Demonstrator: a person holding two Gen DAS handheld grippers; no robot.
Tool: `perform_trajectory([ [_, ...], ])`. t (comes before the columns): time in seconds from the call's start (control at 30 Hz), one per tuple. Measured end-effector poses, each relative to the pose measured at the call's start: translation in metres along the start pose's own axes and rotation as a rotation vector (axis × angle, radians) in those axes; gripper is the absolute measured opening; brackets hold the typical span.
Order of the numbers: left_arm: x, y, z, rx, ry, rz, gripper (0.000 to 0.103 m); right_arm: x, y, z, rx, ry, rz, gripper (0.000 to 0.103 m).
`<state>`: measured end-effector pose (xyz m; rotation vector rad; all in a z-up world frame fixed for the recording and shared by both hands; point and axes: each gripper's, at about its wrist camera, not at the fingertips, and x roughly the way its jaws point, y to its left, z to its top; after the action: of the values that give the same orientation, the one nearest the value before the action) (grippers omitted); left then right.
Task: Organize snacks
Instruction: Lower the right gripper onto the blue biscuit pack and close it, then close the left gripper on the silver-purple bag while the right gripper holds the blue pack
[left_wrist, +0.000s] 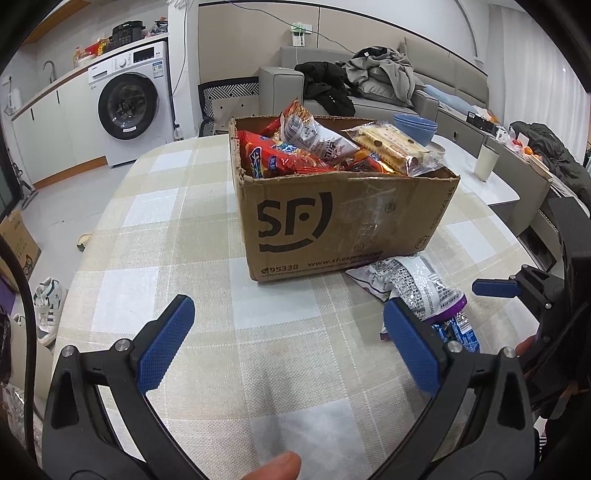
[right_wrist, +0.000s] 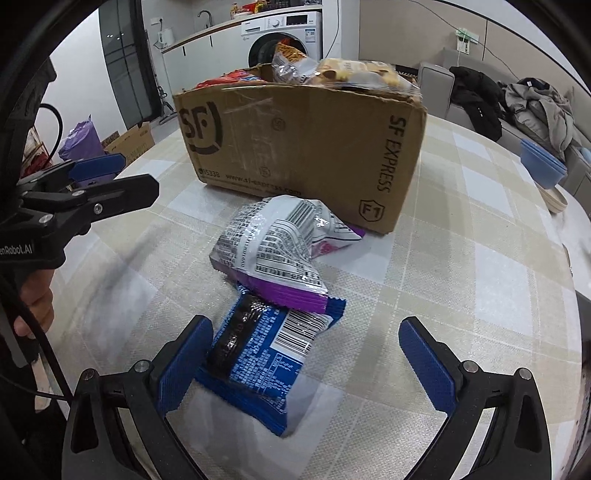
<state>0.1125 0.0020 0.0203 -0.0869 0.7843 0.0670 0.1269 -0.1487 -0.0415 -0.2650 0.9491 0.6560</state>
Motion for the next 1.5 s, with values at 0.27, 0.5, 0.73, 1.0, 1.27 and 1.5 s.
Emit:
perform_trajectory([
  [0.27,0.003,0.004,-0.001,-0.005,0.006,0.007,0.102,-0.001,-0.007,-0.003,0.001,0.015,-0.003,0.102],
  [0.5,0.006,0.004,-0.002,0.002,0.014,0.007,0.102,0.002,0.004,-0.004,-0.037,0.043,0.029,0.084],
  [0.73,0.006,0.003,-0.002,0.002,0.015,0.006,0.102,-0.001,0.016,-0.007,-0.075,0.031,0.102,0.048],
  [1.0,0.010,0.002,-0.003,0.004,0.019,0.006,0.102,-0.006,0.012,-0.006,-0.060,-0.023,0.115,0.044],
  [1.27,0.013,0.001,-0.003,0.000,0.032,-0.007,0.102,-0.017,0.000,-0.005,-0.069,-0.031,0.057,0.044],
  [1.5,0.012,-0.004,-0.004,0.005,0.029,-0.023,0.102,-0.020,-0.030,-0.004,-0.004,-0.042,-0.011,0.044],
])
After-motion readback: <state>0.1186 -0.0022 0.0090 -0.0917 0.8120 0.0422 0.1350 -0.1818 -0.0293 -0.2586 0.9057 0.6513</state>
